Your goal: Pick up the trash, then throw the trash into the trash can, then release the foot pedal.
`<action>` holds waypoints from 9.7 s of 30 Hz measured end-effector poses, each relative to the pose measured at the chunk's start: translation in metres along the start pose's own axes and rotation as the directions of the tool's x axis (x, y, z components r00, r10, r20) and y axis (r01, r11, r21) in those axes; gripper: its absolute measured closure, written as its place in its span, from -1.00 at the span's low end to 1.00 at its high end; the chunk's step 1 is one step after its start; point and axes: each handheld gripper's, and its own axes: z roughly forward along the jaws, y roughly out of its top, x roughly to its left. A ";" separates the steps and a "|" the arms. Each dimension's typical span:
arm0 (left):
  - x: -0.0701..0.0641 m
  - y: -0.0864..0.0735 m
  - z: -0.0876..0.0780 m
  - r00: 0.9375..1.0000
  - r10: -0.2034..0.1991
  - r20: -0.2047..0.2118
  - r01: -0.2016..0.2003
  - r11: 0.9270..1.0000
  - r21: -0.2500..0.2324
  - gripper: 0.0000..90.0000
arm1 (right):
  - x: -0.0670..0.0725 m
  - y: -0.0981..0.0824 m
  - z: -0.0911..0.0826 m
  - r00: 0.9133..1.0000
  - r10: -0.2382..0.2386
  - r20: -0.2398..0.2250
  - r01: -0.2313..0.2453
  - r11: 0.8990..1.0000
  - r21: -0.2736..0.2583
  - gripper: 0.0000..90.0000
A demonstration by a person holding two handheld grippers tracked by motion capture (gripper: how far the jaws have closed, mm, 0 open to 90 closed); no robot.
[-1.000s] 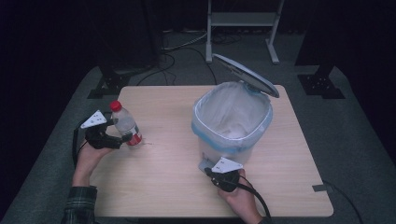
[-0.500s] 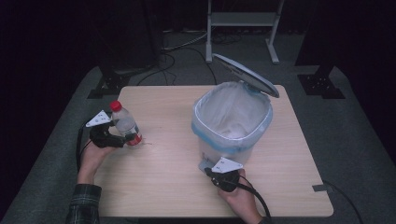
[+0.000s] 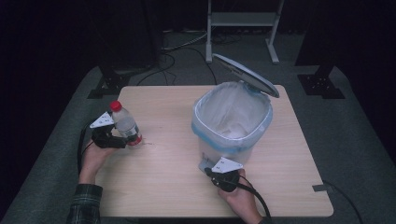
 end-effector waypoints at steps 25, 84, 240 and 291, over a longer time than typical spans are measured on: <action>-0.004 -0.004 -0.010 0.999 -0.039 0.013 0.040 0.998 -0.050 -0.36 | -0.001 0.000 0.000 1.000 -0.001 -0.002 0.001 1.000 0.001 0.99; -0.092 0.028 -0.068 0.993 -0.049 0.105 0.067 0.981 -0.184 -0.35 | -0.001 0.000 0.000 1.000 0.010 -0.009 -0.010 1.000 0.002 0.99; -0.153 0.207 0.059 0.873 0.211 0.439 -0.015 0.913 -0.409 -0.62 | -0.002 0.000 0.000 1.000 0.000 -0.012 0.000 1.000 -0.006 0.98; -0.146 0.075 -0.020 0.969 0.141 0.201 -0.088 0.963 -0.254 -0.96 | 0.003 0.000 -0.038 0.995 0.031 -0.097 -0.034 0.999 -0.021 0.66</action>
